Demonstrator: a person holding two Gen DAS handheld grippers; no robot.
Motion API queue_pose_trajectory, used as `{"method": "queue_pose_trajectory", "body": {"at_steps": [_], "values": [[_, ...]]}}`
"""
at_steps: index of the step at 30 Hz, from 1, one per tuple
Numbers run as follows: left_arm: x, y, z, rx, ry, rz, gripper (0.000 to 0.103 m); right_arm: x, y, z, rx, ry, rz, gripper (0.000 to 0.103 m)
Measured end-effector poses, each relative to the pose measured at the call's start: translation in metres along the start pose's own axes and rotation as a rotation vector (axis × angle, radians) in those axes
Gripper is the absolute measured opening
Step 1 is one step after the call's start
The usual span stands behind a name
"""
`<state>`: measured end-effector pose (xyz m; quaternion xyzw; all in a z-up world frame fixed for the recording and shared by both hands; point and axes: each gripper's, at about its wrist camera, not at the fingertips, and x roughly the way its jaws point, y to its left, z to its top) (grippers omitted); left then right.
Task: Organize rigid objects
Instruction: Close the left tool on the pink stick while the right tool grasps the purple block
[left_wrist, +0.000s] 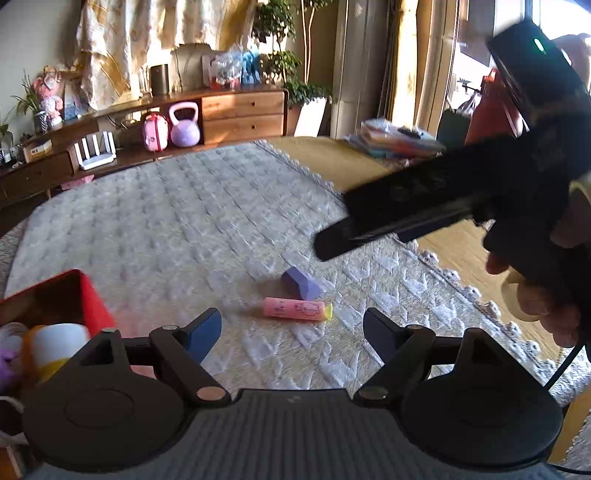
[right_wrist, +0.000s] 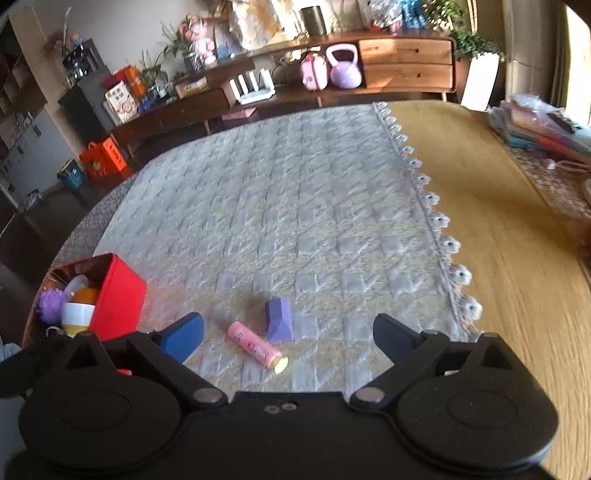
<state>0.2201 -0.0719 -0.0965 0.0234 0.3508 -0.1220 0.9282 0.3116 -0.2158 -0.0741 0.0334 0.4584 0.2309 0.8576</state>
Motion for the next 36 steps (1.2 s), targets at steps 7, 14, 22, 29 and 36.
{"method": "queue_pose_trajectory", "body": {"at_steps": [7,14,22,29,36], "values": [[0.038,-0.009,-0.004,0.038,0.022,0.025,0.084,0.036,0.004,0.003,-0.048,0.044,0.009,0.088],[0.065,-0.013,-0.010,0.056,0.039,0.059,0.084,0.053,0.005,0.003,-0.074,0.072,0.053,0.071],[0.075,-0.016,-0.010,0.081,0.008,0.079,0.084,0.058,0.009,-0.002,-0.100,0.062,0.044,0.049],[0.076,-0.015,-0.008,0.059,0.011,0.044,0.061,0.055,0.006,-0.006,-0.107,0.058,0.023,0.020],[0.068,-0.017,-0.008,0.068,0.024,0.049,0.059,0.041,-0.003,-0.013,-0.063,0.041,0.013,0.020]]}}
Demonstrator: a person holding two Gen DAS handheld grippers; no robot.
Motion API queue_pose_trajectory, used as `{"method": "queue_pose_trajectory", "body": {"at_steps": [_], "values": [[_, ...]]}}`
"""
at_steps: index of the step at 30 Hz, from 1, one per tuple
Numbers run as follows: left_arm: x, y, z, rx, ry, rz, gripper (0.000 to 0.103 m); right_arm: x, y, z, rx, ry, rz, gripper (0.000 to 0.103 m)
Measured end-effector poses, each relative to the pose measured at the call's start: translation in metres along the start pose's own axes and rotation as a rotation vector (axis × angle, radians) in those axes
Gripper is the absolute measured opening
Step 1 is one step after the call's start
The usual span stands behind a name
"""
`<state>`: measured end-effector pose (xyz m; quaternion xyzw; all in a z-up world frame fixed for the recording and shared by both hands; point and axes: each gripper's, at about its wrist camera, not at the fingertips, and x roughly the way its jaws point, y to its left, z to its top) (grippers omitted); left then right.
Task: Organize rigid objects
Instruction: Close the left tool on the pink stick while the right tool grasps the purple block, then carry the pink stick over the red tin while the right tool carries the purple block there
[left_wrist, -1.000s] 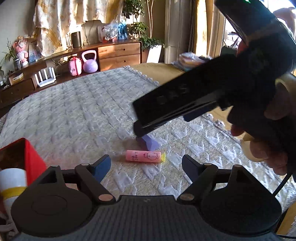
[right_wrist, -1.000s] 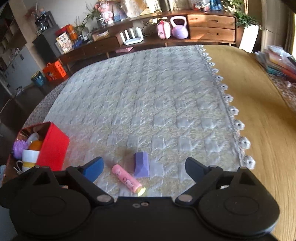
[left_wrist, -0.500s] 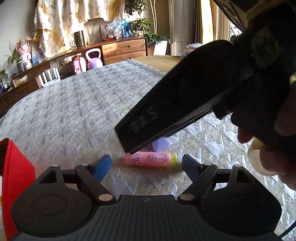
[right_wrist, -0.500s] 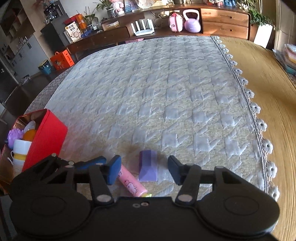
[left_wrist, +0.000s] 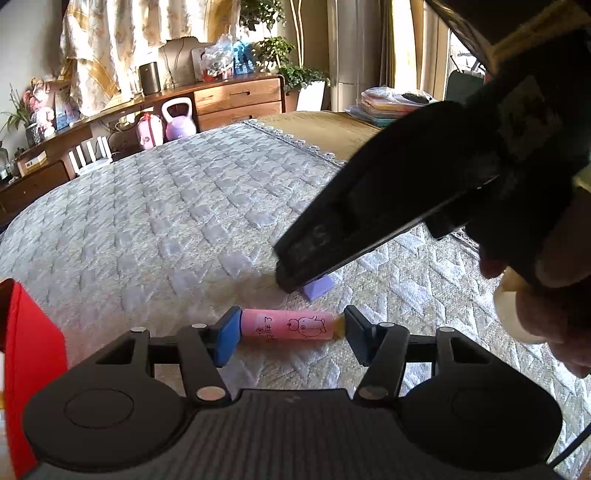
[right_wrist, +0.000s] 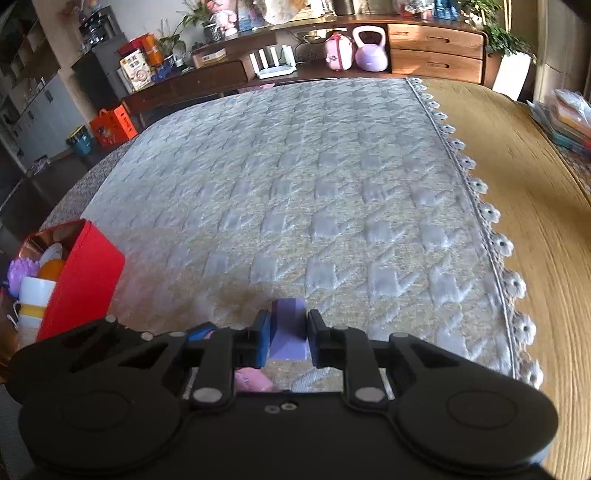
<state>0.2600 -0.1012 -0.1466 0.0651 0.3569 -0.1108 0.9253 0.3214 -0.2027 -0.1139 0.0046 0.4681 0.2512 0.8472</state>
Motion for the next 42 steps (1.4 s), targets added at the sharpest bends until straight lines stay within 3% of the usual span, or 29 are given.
{"method": "queue_pose_trajectory", "body": {"at_steps": [17,26,34,42], "values": [[-0.093,0.019,0.004,-0.051,-0.053,-0.002,0.059,-0.082,0.041,-0.008,-0.022,-0.086,-0.009,0.020],[-0.152,0.042,-0.010,-0.078,-0.088,0.018,0.059,-0.111,0.094,-0.015,-0.083,-0.123,0.022,0.020],[-0.189,0.082,-0.032,-0.121,-0.099,0.074,0.059,-0.110,0.151,-0.010,-0.157,-0.136,0.070,0.020],[-0.206,0.136,-0.058,-0.177,-0.071,0.144,0.059,-0.083,0.207,-0.006,-0.216,-0.111,0.117,0.020]]}}
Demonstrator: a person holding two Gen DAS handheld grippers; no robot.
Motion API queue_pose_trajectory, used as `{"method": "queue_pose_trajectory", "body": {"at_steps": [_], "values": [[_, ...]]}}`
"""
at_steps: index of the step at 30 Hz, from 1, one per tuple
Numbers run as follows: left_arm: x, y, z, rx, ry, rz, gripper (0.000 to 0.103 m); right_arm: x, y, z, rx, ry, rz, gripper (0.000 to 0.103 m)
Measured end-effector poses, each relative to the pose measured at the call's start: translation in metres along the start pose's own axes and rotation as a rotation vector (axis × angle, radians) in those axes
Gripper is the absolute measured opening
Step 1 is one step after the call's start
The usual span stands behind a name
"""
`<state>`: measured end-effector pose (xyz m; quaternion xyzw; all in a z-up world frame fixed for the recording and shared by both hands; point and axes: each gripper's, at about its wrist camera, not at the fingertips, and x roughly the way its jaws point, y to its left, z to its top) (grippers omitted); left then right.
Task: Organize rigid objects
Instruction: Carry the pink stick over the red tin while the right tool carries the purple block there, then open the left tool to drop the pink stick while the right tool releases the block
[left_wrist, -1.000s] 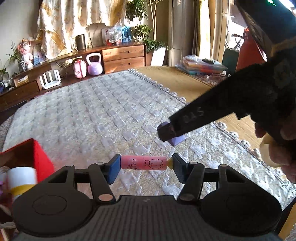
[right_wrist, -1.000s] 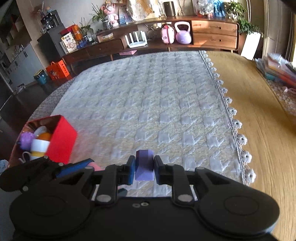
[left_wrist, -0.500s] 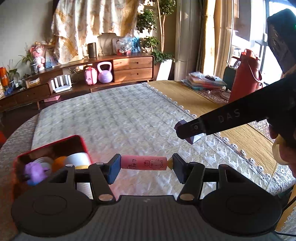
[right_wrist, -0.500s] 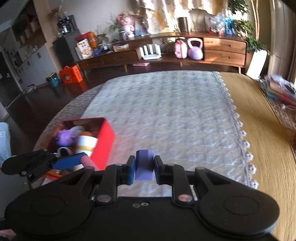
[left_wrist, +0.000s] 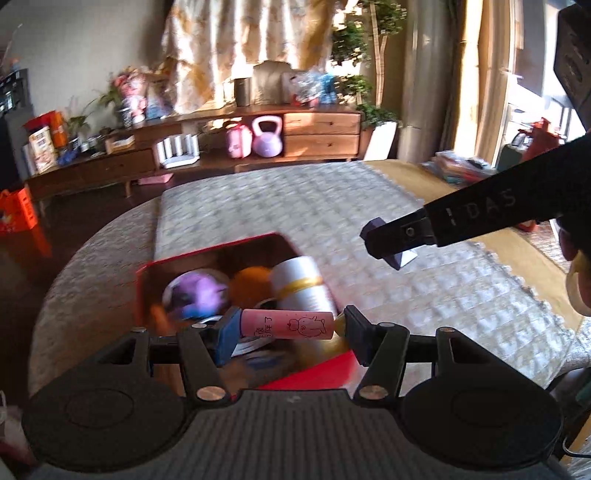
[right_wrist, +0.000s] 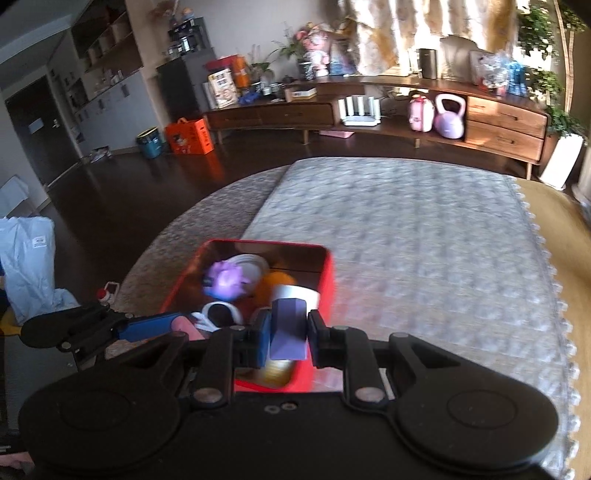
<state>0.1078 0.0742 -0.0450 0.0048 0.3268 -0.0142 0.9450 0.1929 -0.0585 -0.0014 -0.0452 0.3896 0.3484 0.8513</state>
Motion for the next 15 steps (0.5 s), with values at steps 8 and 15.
{"method": "queue_pose_trajectory", "body": {"at_steps": [8,15], "values": [[0.013,0.052,-0.011,-0.059,0.041,0.054,0.059,0.035,0.036,-0.017,-0.093,0.070,0.015,0.020],[0.034,0.071,-0.010,-0.100,0.066,0.048,0.059,0.061,0.053,-0.030,-0.156,0.116,-0.012,0.020]]}}
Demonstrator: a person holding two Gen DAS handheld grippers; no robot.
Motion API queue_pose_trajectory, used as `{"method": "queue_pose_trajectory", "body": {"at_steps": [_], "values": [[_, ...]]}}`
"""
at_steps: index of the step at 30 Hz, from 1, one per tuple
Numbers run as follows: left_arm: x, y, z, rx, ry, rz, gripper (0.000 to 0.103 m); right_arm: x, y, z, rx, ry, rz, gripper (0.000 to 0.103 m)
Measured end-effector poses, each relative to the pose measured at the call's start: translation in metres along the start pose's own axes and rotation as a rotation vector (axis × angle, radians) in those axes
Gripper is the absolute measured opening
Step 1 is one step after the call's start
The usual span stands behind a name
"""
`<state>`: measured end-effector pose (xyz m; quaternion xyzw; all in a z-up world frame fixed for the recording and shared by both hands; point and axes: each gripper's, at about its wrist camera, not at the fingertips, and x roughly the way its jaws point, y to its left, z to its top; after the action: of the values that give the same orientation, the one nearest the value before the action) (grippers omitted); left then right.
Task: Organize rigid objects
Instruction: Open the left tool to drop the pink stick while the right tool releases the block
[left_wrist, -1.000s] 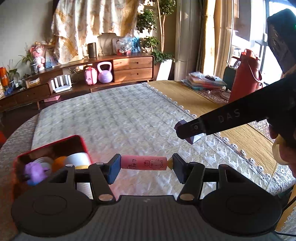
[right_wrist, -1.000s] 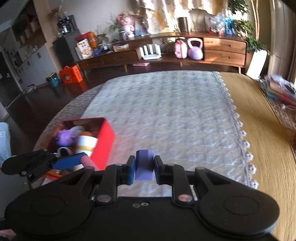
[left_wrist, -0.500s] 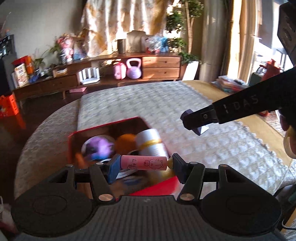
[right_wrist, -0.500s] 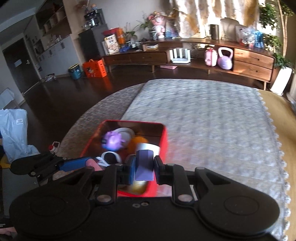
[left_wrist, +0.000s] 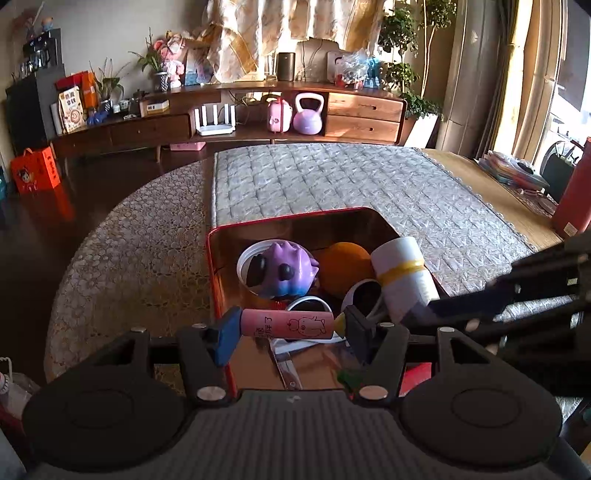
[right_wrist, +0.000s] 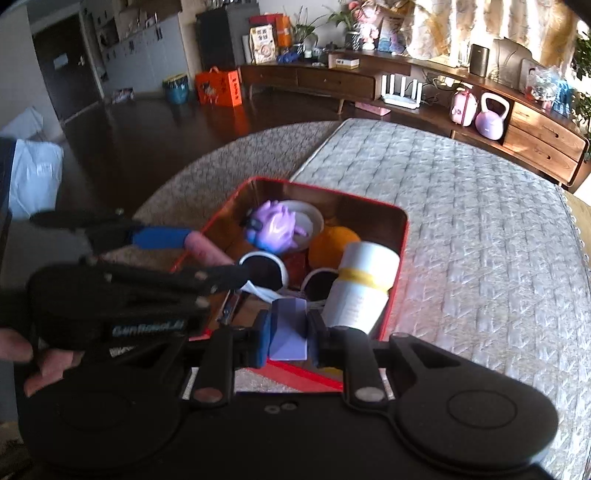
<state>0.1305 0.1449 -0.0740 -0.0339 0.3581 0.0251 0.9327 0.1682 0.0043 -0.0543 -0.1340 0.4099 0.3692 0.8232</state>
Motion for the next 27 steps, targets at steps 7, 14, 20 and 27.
{"method": "queue_pose_trajectory", "body": {"at_steps": [7,14,20,27], "values": [[0.020,0.006,0.002,-0.024,0.031,0.008,0.059,0.016,0.000,-0.002,-0.010,0.027,0.008,0.020],[0.029,0.005,-0.003,-0.017,0.045,0.002,0.059,0.015,0.000,-0.006,-0.003,0.026,0.021,0.024],[0.027,0.005,-0.004,-0.024,0.048,-0.011,0.059,0.003,-0.003,-0.008,0.029,-0.006,0.034,0.027],[0.019,0.005,-0.006,-0.044,0.050,-0.023,0.067,-0.014,-0.004,-0.012,0.058,-0.045,0.027,0.035]]}}
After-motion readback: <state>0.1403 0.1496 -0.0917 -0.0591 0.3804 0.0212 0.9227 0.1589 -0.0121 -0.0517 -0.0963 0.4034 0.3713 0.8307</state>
